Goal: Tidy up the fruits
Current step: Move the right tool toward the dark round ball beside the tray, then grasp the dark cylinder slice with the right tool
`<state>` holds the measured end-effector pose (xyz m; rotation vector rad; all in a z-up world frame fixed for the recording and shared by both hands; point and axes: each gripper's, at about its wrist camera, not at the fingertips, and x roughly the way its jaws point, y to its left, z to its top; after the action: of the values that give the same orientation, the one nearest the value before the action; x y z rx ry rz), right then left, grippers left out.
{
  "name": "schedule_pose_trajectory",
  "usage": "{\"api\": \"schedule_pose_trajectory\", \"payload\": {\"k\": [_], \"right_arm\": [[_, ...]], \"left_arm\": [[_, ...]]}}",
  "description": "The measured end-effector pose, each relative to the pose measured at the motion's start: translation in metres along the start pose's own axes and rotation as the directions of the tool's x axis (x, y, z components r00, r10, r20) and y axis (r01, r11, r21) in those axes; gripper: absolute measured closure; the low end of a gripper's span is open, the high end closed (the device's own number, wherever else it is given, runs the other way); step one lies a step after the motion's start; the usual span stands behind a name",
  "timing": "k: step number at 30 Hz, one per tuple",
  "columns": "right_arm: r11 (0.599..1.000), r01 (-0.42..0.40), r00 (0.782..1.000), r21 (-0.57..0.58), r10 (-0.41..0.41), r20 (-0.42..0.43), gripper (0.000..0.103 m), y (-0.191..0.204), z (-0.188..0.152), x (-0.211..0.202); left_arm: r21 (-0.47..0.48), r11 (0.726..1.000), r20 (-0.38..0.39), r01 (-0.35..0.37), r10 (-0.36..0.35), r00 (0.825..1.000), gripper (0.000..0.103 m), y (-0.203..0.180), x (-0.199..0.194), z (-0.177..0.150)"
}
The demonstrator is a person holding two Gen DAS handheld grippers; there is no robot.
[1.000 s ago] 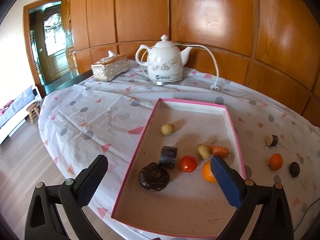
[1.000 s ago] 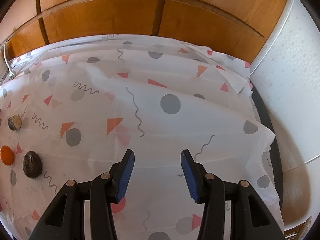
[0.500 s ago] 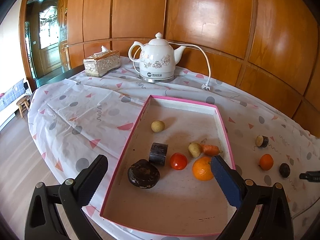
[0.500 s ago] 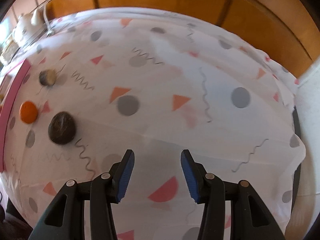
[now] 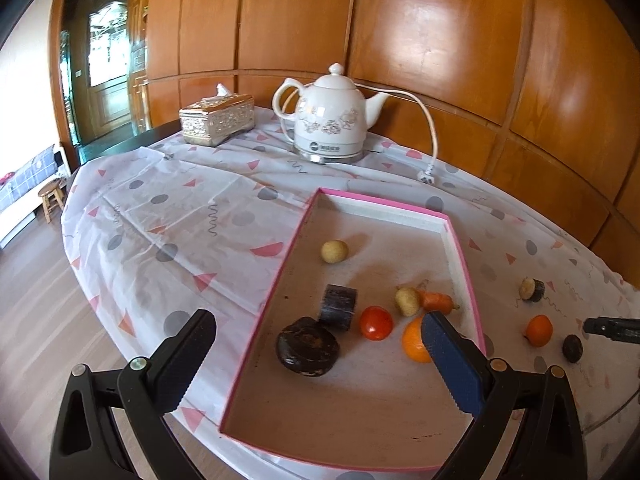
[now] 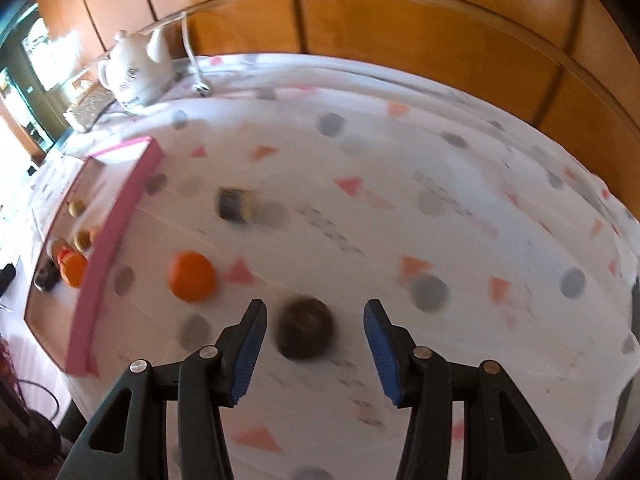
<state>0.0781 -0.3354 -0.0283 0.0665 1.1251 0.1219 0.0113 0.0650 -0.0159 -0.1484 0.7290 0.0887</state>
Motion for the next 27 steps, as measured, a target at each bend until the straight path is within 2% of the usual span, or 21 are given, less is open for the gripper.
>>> {"api": "schedule_pose_trajectory", "payload": {"k": [8, 18, 21, 27], "right_arm": [[0.999, -0.044, 0.999, 0.024, 0.043, 0.02, 0.051, 0.045, 0.037, 0.039], [0.999, 0.031, 0.999, 0.039, -0.03, -0.022, 0.051, 0.061, 0.061, 0.082], [0.998, 0.059, 0.998, 0.03, -0.058, -0.034, 0.078, 0.063, 0.06, 0.092], [0.998, 0.067, 0.998, 0.02, -0.067, -0.021, 0.078, 0.062, 0.057, 0.092]], "left_arm": [[-0.114, 0.99, -0.03, -0.085, 0.083, 0.996, 0.0, 0.038, 0.003, -0.001], [-0.206, 0.964, -0.066, -0.17, 0.16, 0.985, 0.0, 0.068, 0.011, -0.002], [-0.206, 0.962, -0.075, -0.181, 0.169, 0.983, 0.0, 0.07, 0.013, -0.002], [-0.194, 0.965, -0.077, -0.178, 0.166, 0.983, 0.0, 0.067, 0.013, -0.003]]}}
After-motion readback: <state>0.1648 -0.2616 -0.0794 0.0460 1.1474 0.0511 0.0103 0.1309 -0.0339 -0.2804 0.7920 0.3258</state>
